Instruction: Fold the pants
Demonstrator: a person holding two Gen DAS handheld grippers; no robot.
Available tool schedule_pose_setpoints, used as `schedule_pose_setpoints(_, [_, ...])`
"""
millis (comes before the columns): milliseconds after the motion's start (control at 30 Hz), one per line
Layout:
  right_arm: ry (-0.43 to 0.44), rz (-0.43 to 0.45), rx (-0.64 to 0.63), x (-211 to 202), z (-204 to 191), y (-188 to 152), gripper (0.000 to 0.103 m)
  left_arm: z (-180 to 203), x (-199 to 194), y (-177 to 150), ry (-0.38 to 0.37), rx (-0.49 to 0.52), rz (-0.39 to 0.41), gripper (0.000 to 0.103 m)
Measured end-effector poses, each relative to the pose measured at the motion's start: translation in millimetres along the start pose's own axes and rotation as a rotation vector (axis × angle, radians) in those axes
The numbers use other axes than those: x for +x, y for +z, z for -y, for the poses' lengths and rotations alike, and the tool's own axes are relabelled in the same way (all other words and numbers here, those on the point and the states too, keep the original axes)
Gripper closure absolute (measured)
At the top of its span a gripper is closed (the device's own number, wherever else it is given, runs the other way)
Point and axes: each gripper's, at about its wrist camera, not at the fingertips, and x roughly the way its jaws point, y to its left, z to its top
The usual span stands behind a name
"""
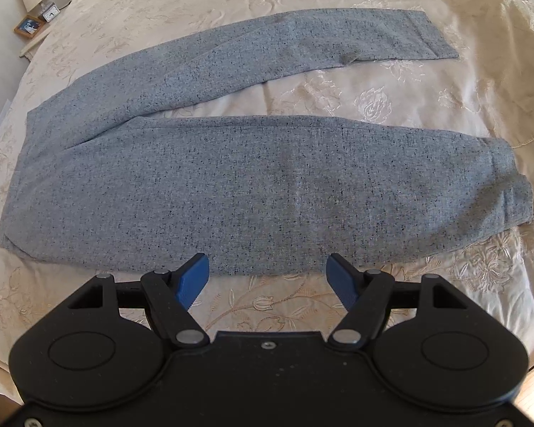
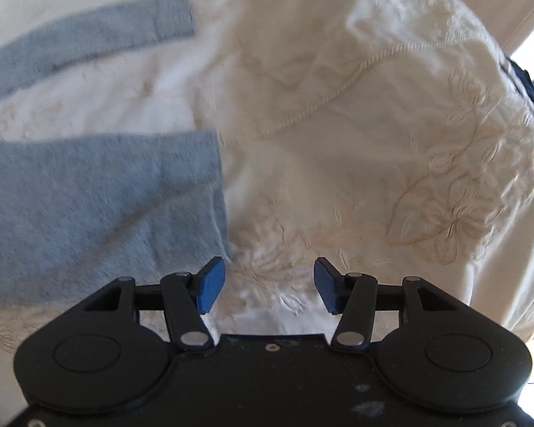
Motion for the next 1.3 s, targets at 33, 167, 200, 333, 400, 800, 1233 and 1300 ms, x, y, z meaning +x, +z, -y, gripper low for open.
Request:
schedule_pose_setpoints(33, [0.024,0.028,-0.008,-6.2,-3.7,0.1,0.048,0.2,0.6,0.0,0.001,0.001,-0.002,0.029])
schedule_pose_setpoints(167, [0.074,0.129,-0.056,-13.8,-40.3,10.7,0.048,-0.2,1.1,0.8,0.008,-0.003,-0.006,0.029])
schedule_pose_setpoints(200, [0.086,0.125,-0.068,-9.1,-47.9,13.8,0.048,-0.7,1.1,1.0,0.010,-0.003,-0.008,0.029])
schedule_pose_setpoints(333, [0.023,0.047,-0.098,29.1,-63.4,10.3,0.049,-5.5,-1.6,0.7,0.019,-0.013,-0.002,0.029])
schedule_pose_setpoints(400, [-0.046,-0.020,-0.067,48.5,-51.1,0.9,0.049,-10.4,-1.2,0.6,0.020,-0.025,-0.003,0.030])
schedule_pose_setpoints(800, [0.014,0.092,-0.033,1.5,-60.7,10.0,0.047,-52.9,14.2,13.9,0.067,-0.079,0.078,0.030])
schedule_pose_setpoints(1233, [0.013,-0.028,0.058,-7.6,-100.1,37.8,0.047,-163.4,35.9,48.8,-0.002,-0.096,0.144,0.035])
schedule_pose_setpoints(1300, [0.026,0.014,0.063,-25.3,-116.5,55.4,0.046,-180.5,35.9,62.5,0.011,-0.093,0.182,0.035])
